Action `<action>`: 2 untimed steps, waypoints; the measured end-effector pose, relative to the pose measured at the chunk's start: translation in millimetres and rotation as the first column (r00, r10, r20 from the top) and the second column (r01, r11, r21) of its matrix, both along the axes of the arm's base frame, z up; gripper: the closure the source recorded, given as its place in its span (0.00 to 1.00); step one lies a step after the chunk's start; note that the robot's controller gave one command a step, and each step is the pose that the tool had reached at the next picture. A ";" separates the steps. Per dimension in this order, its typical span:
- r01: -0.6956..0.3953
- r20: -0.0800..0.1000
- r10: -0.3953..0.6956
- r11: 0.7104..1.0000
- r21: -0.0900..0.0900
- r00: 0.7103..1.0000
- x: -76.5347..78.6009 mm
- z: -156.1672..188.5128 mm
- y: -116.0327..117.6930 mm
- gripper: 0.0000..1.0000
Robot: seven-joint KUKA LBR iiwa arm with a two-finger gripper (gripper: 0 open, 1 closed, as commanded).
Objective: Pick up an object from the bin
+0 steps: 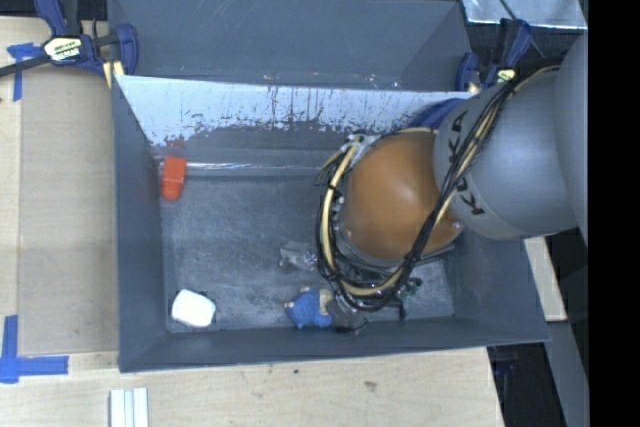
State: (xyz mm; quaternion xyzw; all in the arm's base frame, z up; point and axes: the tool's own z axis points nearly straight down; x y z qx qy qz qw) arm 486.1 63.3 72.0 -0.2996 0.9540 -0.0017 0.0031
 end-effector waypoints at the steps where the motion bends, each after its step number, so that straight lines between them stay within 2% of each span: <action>1: 0.003 -0.006 -0.003 1.000 -0.001 1.000 -1.6 0.0 -0.2 1.00; 2: -0.023 0.004 0.023 1.000 0.003 1.000 9.5 121.0 17.6 1.00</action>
Offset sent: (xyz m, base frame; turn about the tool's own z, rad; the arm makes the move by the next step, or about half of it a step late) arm 0.0000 0.0000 0.0000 0.0000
